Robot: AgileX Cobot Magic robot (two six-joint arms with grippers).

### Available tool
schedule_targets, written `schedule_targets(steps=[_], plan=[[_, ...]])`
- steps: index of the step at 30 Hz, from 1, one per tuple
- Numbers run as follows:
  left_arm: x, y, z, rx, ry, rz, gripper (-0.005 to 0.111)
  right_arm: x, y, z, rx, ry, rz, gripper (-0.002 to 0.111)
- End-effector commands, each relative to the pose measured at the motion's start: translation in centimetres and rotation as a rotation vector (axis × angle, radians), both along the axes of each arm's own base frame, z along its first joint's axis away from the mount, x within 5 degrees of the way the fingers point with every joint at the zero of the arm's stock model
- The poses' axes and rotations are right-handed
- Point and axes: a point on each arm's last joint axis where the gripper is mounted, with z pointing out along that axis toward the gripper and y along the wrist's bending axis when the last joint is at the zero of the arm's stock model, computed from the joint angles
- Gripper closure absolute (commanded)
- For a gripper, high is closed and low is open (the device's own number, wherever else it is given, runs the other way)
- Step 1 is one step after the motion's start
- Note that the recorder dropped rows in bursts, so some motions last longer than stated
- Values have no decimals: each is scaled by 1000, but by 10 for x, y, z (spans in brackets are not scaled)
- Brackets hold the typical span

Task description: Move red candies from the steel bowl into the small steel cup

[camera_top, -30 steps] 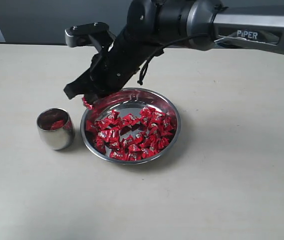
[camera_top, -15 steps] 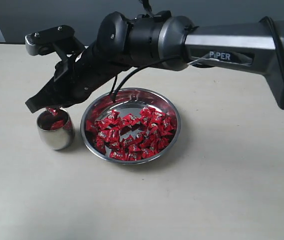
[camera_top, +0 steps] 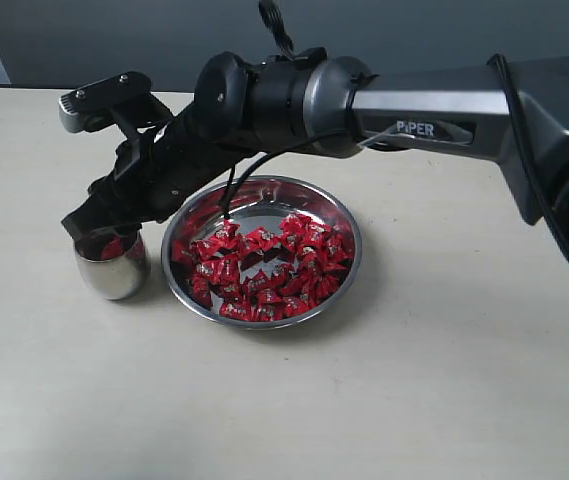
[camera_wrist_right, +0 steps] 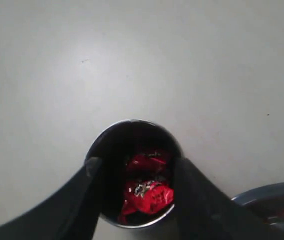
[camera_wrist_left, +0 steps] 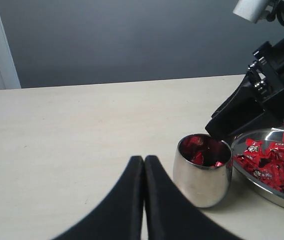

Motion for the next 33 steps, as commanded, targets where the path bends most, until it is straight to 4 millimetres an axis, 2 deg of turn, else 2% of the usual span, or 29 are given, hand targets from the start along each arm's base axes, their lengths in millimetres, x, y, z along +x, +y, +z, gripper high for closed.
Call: schedule_targets(steps=[1,6,11,18,27,31,32,33], plan=[[0,0,-1,-1,-2,-1,106,3,-7,9,-26,-44,16,64],[0,0,-1,-1,-2,-1,106,18,-31,11,-139,-36,-72,64],[0,0,-1,-1,-2,-1,106,31,-53,-7,-315,-31,-125,64],[0,0,-1,-1,-2,-1,106,38,-69,-33,-474,10,-115,64],[0,0,-1,-1,-2,-1,106,48,-79,-57,-558,7,-158,64],[0,0,-1,-1,-2,-1,106,49,-79,-58,-556,5,-158,64],[0,0,-1,-1,-2,-1,106,49,-79,-58,-556,5,-158,64],[0,0,-1,-1,-2,-1,106,49,-79,-58,-556,5,-158,70]])
